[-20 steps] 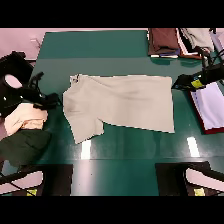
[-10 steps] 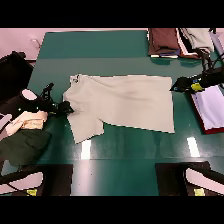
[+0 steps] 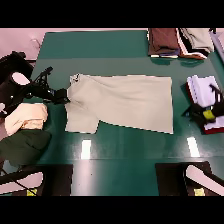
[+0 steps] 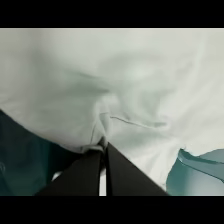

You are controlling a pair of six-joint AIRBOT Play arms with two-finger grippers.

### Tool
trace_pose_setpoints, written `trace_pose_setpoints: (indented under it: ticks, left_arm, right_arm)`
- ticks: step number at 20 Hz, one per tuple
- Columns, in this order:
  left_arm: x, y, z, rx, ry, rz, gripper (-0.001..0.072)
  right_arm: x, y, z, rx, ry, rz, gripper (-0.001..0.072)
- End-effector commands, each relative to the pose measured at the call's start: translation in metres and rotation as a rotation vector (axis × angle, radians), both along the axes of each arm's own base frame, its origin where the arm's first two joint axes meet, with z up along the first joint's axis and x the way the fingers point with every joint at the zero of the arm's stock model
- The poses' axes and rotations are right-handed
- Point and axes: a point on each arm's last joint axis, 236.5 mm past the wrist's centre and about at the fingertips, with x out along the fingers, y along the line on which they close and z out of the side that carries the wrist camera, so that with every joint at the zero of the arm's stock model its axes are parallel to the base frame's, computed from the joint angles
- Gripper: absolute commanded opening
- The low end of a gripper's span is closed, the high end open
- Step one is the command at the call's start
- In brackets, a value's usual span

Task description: Fold the shirts.

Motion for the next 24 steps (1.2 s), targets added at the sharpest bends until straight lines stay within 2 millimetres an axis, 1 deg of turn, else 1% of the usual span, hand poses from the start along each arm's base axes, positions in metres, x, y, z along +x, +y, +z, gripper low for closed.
trace_pose_setpoints:
  ticks: [1, 2, 4, 7, 8, 9, 10, 11, 12, 13, 14, 15, 16, 17, 18, 19, 20, 21, 22, 23, 24]
  left_arm:
    - [0.006, 0.000, 0.011, 0.002, -0.025, -0.011, 0.0024]
    - [0.006, 0.000, 0.011, 0.002, -0.025, -0.011, 0.0024]
    - [0.006, 0.000, 0.011, 0.002, -0.026, -0.011, 0.0024]
    - [0.006, 0.000, 0.011, 0.002, -0.026, -0.011, 0.0024]
    - [0.006, 0.000, 0.011, 0.002, -0.026, -0.011, 0.0024]
    - [0.006, 0.000, 0.011, 0.002, -0.025, -0.011, 0.0024]
    - [0.006, 0.000, 0.013, 0.003, -0.031, -0.011, 0.0024]
    - [0.006, 0.000, 0.019, 0.006, -0.049, -0.010, 0.0023]
    - [0.007, 0.001, 0.032, 0.009, -0.088, -0.006, 0.0023]
    - [0.009, 0.002, 0.052, 0.015, -0.149, 0.001, 0.0023]
    - [0.008, 0.003, 0.077, 0.023, -0.217, 0.002, 0.0023]
    - [0.005, 0.005, 0.105, 0.034, -0.281, -0.002, 0.0023]
    - [0.001, 0.006, 0.138, 0.048, -0.352, -0.010, 0.0024]
    - [-0.006, 0.006, 0.179, 0.061, -0.443, -0.020, 0.0023]
    - [-0.016, 0.006, 0.226, 0.073, -0.549, -0.025, 0.0023]
    - [-0.027, 0.005, 0.273, 0.076, -0.657, -0.019, 0.0024]
    - [-0.043, 0.005, 0.325, 0.080, -0.785, -0.011, 0.0024]
    - [-0.062, 0.004, 0.372, 0.081, -0.902, -0.003, 0.0024]
    - [-0.083, 0.004, 0.414, 0.079, -1.004, 0.005, 0.0023]
    - [-0.109, 0.002, 0.455, 0.075, -1.102, 0.008, 0.0023]
    - [-0.133, 0.001, 0.489, 0.075, -1.192, 0.010, 0.0023]
  right_arm:
    - [-0.046, 0.012, -0.041, 0.132, 0.121, -0.080, 0.0505]
    - [-0.047, 0.022, -0.047, 0.180, 0.128, -0.088, 0.0505]
    - [-0.040, 0.046, -0.055, 0.262, 0.113, -0.091, 0.0440]
    - [-0.028, 0.076, -0.062, 0.267, 0.101, -0.006, 0.0427]
    - [-0.025, 0.086, -0.063, 0.253, 0.100, 0.047, 0.0342]
    - [-0.021, 0.094, -0.063, 0.241, 0.093, 0.093, 0.0305]
    - [-0.017, 0.102, -0.061, 0.231, 0.083, 0.136, 0.0216]
    - [-0.011, 0.109, -0.057, 0.218, 0.065, 0.181, 0.0060]
    - [-0.002, 0.113, -0.048, 0.203, 0.030, 0.212, 0.0021]
    - [0.012, 0.114, -0.032, 0.181, -0.031, 0.238, 0.0021]
    - [0.028, 0.114, -0.009, 0.151, -0.116, 0.259, 0.0021]
    - [0.045, 0.112, 0.020, 0.118, -0.211, 0.275, 0.0021]
    - [0.063, 0.108, 0.059, 0.075, -0.330, 0.285, 0.0021]
    - [0.077, 0.104, 0.100, 0.028, -0.450, 0.294, 0.0021]
    - [0.088, 0.101, 0.150, -0.028, -0.586, 0.302, 0.0021]
    - [0.094, 0.099, 0.199, -0.079, -0.718, 0.303, 0.0021]
    - [0.095, 0.098, 0.254, -0.133, -0.858, 0.302, 0.0020]
    - [0.090, 0.098, 0.303, -0.181, -0.981, 0.299, 0.0021]
    - [0.079, 0.100, 0.351, -0.227, -1.100, 0.297, 0.0021]
    - [0.067, 0.099, 0.388, -0.276, -1.186, 0.291, 0.0020]
    - [0.052, 0.095, 0.422, -0.337, -1.257, 0.277, 0.0020]
